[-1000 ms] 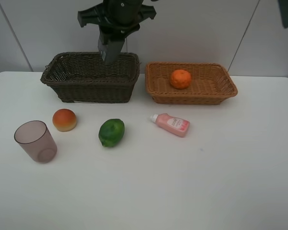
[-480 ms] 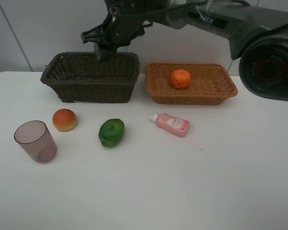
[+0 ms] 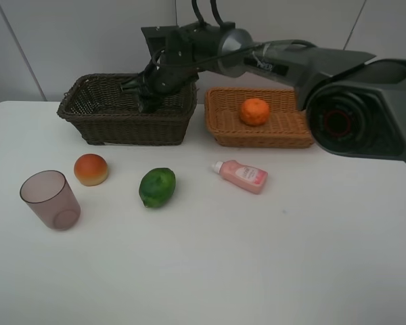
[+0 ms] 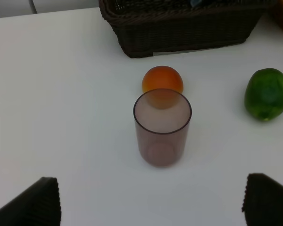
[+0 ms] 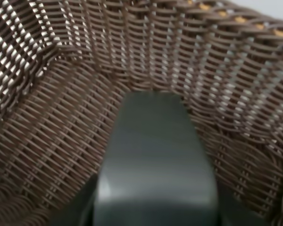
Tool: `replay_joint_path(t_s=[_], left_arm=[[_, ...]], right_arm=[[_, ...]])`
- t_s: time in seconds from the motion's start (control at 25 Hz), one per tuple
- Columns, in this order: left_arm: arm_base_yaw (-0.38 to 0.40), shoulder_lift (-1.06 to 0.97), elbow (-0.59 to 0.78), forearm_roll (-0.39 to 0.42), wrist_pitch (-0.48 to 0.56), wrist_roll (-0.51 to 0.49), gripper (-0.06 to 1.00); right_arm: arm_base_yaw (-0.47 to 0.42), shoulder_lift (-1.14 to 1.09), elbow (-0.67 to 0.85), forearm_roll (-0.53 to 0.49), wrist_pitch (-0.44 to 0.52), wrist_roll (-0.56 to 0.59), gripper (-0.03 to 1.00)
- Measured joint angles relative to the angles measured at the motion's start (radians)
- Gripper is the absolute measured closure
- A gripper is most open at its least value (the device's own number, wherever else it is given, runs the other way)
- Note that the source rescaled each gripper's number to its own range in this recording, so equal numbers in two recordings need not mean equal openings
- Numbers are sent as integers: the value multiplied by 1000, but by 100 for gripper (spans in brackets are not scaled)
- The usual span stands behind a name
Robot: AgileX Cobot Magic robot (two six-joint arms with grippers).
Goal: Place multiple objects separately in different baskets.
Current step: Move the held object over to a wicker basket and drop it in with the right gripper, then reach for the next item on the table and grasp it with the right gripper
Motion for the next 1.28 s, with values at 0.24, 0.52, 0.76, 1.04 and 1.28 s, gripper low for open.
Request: replay_joint_path(t_s=[0.24,0.52,0.76,1.04,1.28], left_arm=[[0,0,0,0,0,0,-6],[0,0,0,0,0,0,-6],[0,0,0,0,0,0,-6],[0,0,0,0,0,0,-6],[0,0,0,0,0,0,-6]], right_arm=[[0,1,0,0,-13,0,87],[0,-5,0,0,-29,0,21],[0,-63,0,0,44,0,12],[6,-183,-1,9,305,-153,12],[12,-209,-5,80,601,-314,12]])
